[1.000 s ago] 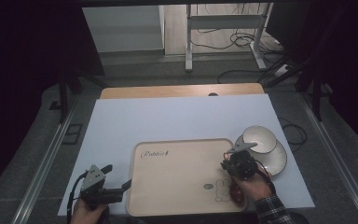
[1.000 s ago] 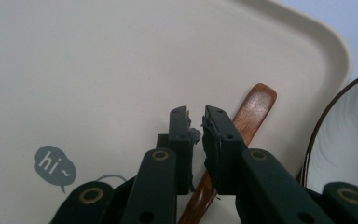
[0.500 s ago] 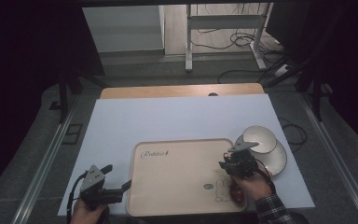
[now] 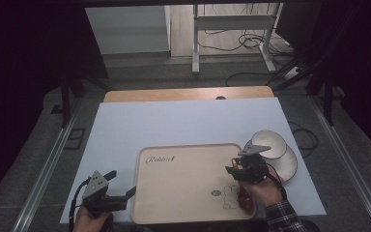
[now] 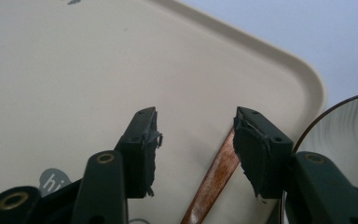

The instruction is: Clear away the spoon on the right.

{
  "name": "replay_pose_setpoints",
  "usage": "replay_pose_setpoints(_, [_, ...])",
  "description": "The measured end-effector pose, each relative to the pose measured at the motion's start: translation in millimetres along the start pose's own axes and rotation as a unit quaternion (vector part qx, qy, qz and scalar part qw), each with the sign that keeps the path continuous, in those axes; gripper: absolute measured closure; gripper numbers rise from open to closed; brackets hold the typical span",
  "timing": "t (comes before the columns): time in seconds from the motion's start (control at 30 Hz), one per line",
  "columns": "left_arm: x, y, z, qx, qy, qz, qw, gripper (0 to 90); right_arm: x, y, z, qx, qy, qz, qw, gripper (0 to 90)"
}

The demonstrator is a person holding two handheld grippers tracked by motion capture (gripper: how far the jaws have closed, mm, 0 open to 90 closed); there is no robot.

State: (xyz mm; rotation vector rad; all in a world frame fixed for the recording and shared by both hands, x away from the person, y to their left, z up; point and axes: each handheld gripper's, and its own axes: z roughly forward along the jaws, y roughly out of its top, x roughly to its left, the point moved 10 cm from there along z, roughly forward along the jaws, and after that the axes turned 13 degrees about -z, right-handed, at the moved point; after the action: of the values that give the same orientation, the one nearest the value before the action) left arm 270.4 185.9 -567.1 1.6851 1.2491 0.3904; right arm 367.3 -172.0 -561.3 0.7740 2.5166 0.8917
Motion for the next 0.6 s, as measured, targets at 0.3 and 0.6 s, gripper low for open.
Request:
replay_pose_setpoints(0.3, [-0.3,0.0,0.1,-0.001,-0.002,-0.003,1.0,7.0,-5.3,3.7,-4.8,-0.012,-0.006,0.003,0.9999,42.9])
replay_pose_setpoints(0.6, [-0.5,0.1,0.1,-0.001,-0.002,-0.001,1.0,6.9,-5.8,7.6,-10.2,-0.023,-0.01,-0.001,0.9997,36.2])
